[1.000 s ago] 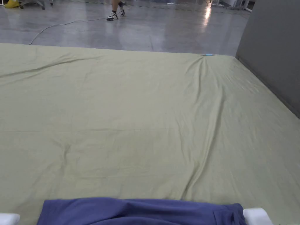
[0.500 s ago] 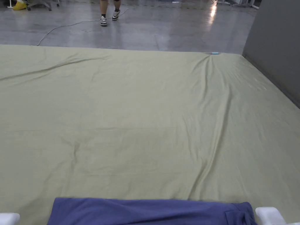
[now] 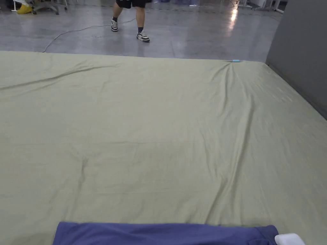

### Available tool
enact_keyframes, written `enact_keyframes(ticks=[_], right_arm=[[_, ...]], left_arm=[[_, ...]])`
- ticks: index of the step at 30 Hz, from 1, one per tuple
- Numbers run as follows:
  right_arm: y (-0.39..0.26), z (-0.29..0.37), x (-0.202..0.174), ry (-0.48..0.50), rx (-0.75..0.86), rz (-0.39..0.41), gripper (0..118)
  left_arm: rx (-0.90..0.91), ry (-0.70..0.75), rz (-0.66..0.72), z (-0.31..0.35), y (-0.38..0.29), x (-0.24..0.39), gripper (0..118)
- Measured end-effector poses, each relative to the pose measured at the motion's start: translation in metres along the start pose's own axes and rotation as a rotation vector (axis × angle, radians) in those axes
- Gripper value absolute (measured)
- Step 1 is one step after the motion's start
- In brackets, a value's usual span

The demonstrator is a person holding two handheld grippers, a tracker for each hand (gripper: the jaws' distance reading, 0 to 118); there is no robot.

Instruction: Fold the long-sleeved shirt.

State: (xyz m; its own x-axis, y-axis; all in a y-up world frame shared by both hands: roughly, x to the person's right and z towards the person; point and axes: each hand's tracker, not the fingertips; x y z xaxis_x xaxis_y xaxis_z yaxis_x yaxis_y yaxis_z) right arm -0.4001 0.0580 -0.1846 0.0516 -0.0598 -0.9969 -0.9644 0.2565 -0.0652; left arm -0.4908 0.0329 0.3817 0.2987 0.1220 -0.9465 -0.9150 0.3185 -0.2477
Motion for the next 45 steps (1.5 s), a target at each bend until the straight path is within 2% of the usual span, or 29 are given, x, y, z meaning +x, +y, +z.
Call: enact_keyframes(ticks=[4,6,8,9,10,11,12,13,14,16,19,20,21,22,23,24,26,30,31,33,34,39,42,45], right_arm=[[0.005,-0.011,-0.003,-0.012,-0.007,0.002,13],[0.003,-0.01,-0.004,-0.018,-0.002,0.0,17],[-0.003,-0.008,-0.003,-0.014,0.035,-0.038,24],[-0.004,-0.005,-0.002,-0.011,0.034,-0.035,33],[-0.003,0.005,0.0,0.002,0.032,-0.041,33],[0.0,0.019,0.004,0.006,0.024,-0.051,38],[0.0,0.036,0.005,-0.017,0.015,-0.077,53],[-0.001,0.054,0.004,-0.037,0.049,-0.085,87],[-0.002,0.075,0.003,-0.041,0.133,-0.069,100],[-0.003,0.114,-0.001,-0.06,0.264,-0.05,102],[-0.007,0.134,-0.011,-0.067,0.302,-0.069,102],[-0.01,0.133,-0.016,-0.062,0.302,-0.07,99],[-0.014,0.129,-0.021,-0.056,0.303,-0.069,80],[-0.019,0.122,-0.028,-0.02,0.304,-0.051,6],[-0.021,0.11,-0.036,0.026,0.278,-0.051,0],[-0.027,0.102,-0.04,0.075,0.251,-0.081,0],[-0.032,0.094,-0.048,0.157,0.214,-0.043,0],[-0.024,0.097,-0.06,0.155,0.248,0.001,0],[-0.019,0.1,-0.063,0.186,0.255,0.01,0],[-0.012,0.1,-0.064,0.277,0.276,0.017,0],[-0.009,0.098,-0.065,0.309,0.276,0.018,0],[0.002,0.094,-0.08,0.343,0.275,0.027,0],[0.004,0.09,-0.085,0.409,0.267,0.048,0],[0.005,0.083,-0.088,0.445,0.258,0.081,0]], left_arm=[[-0.008,0.018,-0.01,0.0,0.004,0.002,0],[0.0,0.018,0.0,-0.001,0.001,0.001,0],[0.013,0.016,0.022,0.001,-0.001,0.001,2],[0.012,0.016,0.043,0.005,0.001,0.0,23],[0.012,0.019,0.059,0.013,0.003,0.001,23],[0.036,0.052,0.071,0.026,0.005,0.002,35],[0.08,0.054,0.077,0.04,0.008,0.003,62],[0.128,0.03,0.08,0.055,0.009,0.002,108],[0.174,0.007,0.1,0.073,0.009,0.002,118],[0.246,-0.028,0.138,0.095,0.013,0.007,117],[0.219,-0.057,0.113,0.099,0.008,0.021,116],[0.179,-0.066,0.099,0.098,0.005,0.032,114],[0.152,-0.074,0.091,0.093,-0.001,0.038,100],[0.142,-0.09,0.089,0.088,-0.007,0.043,42],[0.125,-0.096,0.106,0.08,-0.013,0.048,0],[0.107,-0.086,0.112,0.064,-0.02,0.039,0],[0.098,-0.18,0.157,0.054,-0.025,0.029,0],[0.17,-0.272,0.238,0.061,-0.018,-0.009,0],[0.163,-0.351,0.253,0.058,-0.015,-0.021,17],[0.139,-0.44,0.292,0.044,-0.008,-0.039,104],[0.082,-0.449,0.298,0.033,-0.005,-0.044,118],[-0.039,-0.454,0.324,-0.013,0.007,-0.057,118],[0.018,-0.497,0.34,-0.018,0.005,-0.05,118],[0.072,-0.661,0.425,-0.022,0.003,-0.056,118]])
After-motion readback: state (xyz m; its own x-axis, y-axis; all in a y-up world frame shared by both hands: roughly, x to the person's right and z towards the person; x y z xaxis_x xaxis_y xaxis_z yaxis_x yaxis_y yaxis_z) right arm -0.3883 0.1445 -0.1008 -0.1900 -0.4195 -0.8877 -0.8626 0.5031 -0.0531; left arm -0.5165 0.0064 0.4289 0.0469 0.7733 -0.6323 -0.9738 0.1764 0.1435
